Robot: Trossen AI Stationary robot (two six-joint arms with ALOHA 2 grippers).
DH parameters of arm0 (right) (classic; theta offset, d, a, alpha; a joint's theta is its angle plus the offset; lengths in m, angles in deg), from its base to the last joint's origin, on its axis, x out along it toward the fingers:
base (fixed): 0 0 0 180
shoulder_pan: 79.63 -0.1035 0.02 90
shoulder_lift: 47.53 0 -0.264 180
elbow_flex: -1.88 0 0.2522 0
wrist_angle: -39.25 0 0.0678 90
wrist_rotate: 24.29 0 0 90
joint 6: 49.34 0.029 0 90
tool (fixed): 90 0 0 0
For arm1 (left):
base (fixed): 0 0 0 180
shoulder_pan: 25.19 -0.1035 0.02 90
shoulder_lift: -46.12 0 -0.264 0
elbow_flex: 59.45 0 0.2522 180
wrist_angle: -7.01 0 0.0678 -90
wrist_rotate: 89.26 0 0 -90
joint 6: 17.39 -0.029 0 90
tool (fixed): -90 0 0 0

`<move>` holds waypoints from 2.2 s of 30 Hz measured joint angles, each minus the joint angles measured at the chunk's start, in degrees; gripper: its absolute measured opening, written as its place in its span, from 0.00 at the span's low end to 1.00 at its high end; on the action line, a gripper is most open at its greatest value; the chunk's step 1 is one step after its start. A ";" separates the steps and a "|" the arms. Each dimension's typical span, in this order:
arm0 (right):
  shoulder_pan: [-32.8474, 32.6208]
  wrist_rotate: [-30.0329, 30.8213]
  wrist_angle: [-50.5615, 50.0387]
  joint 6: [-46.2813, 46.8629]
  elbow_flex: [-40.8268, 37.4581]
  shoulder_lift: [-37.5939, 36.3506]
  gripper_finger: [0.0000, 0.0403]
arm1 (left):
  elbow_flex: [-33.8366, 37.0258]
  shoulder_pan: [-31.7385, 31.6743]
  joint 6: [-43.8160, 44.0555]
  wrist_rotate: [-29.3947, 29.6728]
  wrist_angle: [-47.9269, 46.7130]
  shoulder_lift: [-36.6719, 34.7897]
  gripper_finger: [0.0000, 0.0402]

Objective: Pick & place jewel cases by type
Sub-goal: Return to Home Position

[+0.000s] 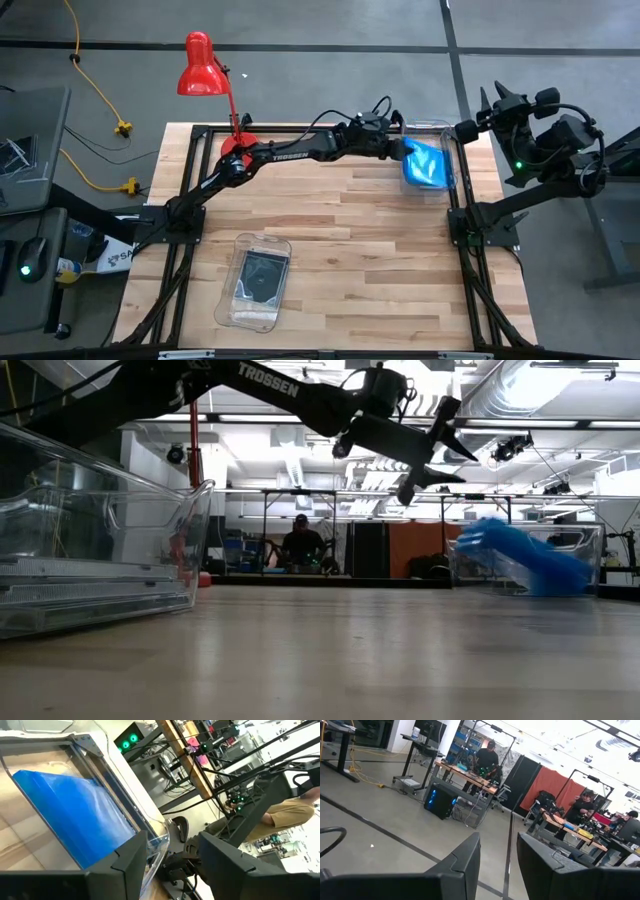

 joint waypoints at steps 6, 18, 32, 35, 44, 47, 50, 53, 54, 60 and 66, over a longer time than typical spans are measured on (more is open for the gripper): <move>0.00 0.02 -0.89 0.02 0.00 0.00 0.27 | 0.00 -0.03 0.14 0.64 -0.01 0.00 0.47; 0.00 0.02 -1.41 0.02 0.00 0.00 0.27 | 0.00 -0.80 -1.58 1.54 0.53 0.00 0.47; 0.01 0.02 -1.35 1.19 0.00 -0.09 0.27 | 0.02 -1.83 -7.27 -11.02 15.59 0.00 0.47; 0.02 0.02 -1.35 1.55 0.00 -0.09 0.27 | 0.01 -1.51 -7.36 -13.50 19.88 -0.31 0.47; -0.01 0.02 -1.31 3.77 0.00 -0.09 0.27 | -0.01 -1.25 -17.13 -20.97 23.54 -4.39 0.47; -0.01 0.02 -1.28 5.14 0.00 -0.09 0.27 | -0.02 -1.25 -21.01 -22.74 23.42 -6.22 0.47; -0.01 0.02 -1.21 6.43 0.00 -0.09 0.27 | -0.02 -1.25 -24.58 -24.24 23.27 -8.49 0.47; -0.01 0.02 -0.33 6.67 0.00 -0.09 0.27 | -0.03 -1.25 -27.79 -25.89 23.09 -11.08 0.47; -0.01 0.02 0.35 6.68 0.00 -0.09 0.27 | -0.02 -1.25 -28.87 -26.42 22.70 -12.03 0.47; -4.17 0.03 8.49 6.03 0.00 -0.09 0.27 | -0.02 -1.27 -37.49 -30.21 16.88 -17.68 0.47; -14.19 -3.61 18.88 1.01 0.00 -0.09 0.27 | -0.02 -1.27 -48.85 -30.54 5.04 -24.57 0.47</move>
